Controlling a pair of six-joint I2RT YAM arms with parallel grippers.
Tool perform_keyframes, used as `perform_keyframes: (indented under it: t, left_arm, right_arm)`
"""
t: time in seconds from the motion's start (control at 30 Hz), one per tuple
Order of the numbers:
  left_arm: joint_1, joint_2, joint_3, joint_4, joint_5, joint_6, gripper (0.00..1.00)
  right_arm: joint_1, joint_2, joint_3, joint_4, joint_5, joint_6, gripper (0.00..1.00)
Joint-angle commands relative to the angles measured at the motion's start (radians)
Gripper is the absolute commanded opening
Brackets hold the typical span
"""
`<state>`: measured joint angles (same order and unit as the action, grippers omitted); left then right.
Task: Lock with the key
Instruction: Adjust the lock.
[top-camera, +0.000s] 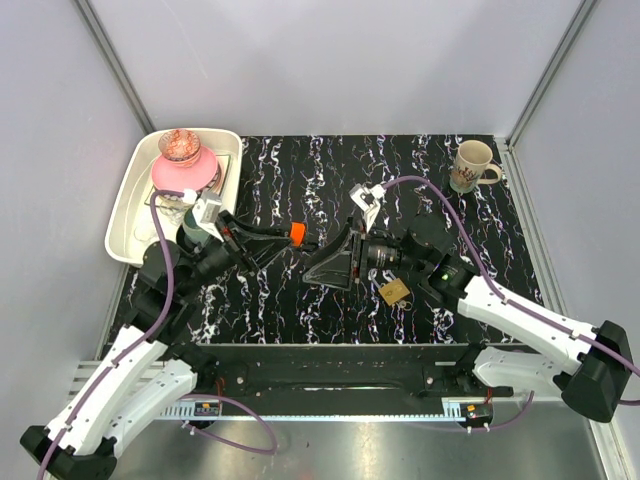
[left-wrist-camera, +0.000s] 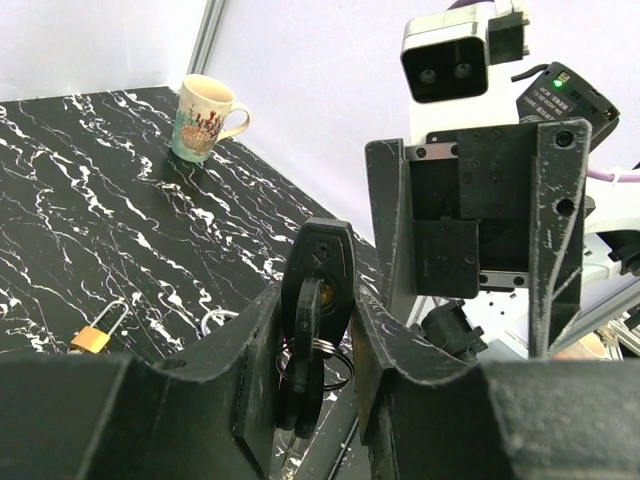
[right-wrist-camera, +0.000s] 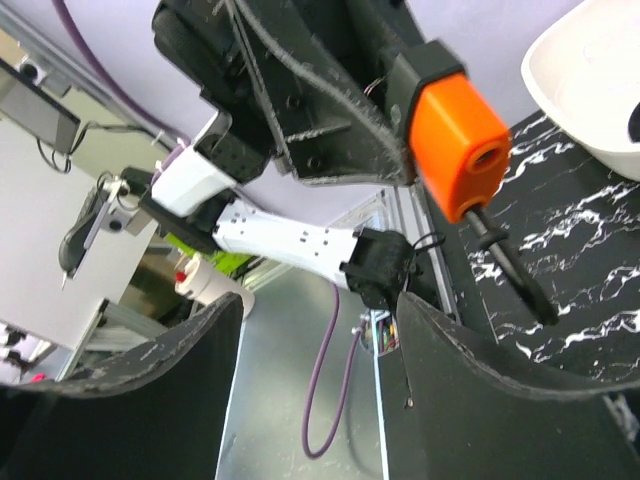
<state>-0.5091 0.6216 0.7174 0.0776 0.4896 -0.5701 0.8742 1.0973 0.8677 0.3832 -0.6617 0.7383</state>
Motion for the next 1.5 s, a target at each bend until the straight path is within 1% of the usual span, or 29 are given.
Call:
perform_keyframes:
  t: [0.0,0.03,0.17,0.27,0.53,0.6,0.73,0.93,1.17,1.33,1.47]
  left_arm:
    - [0.004,-0.037,0.002,0.140,0.012,-0.017,0.00]
    - [0.004,-0.040,-0.004,0.145,0.014,-0.025,0.00]
    - [0.004,-0.042,-0.015,0.174,0.035,-0.057,0.00]
    - [0.004,-0.048,-0.038,0.232,0.046,-0.100,0.00]
    - [0.004,-0.052,-0.067,0.277,0.052,-0.137,0.00]
    - [0.004,-0.051,-0.075,0.290,0.053,-0.146,0.00]
    - [0.004,-0.043,-0.093,0.323,0.061,-0.168,0.00]
    - [0.004,-0.046,-0.131,0.373,0.061,-0.185,0.00]
    - [0.004,-0.069,-0.154,0.456,0.078,-0.198,0.00]
    - [0.004,-0.117,-0.159,0.421,0.050,-0.154,0.00]
    - [0.004,-0.146,-0.168,0.381,0.017,-0.116,0.00]
  right_arm:
    - [-0.006,-0.030,0.011,0.013,0.088,0.007,0.70]
    - [-0.007,-0.031,0.013,-0.013,0.115,0.006,0.70]
    - [-0.014,-0.048,-0.005,-0.020,0.174,0.015,0.70]
    - [-0.020,-0.057,-0.021,-0.015,0.221,0.030,0.70]
    - [-0.020,-0.103,-0.067,0.088,0.301,0.035,0.70]
    - [-0.021,-0.097,-0.076,0.112,0.303,0.047,0.70]
    - [-0.021,-0.076,-0.094,0.227,0.261,0.088,0.70]
    - [-0.021,-0.048,-0.101,0.293,0.225,0.131,0.70]
    - [-0.023,-0.030,-0.121,0.299,0.251,0.216,0.70]
    - [-0.032,-0.027,-0.113,0.270,0.234,0.274,0.72]
    - [-0.040,-0.010,-0.101,0.218,0.211,0.323,0.75]
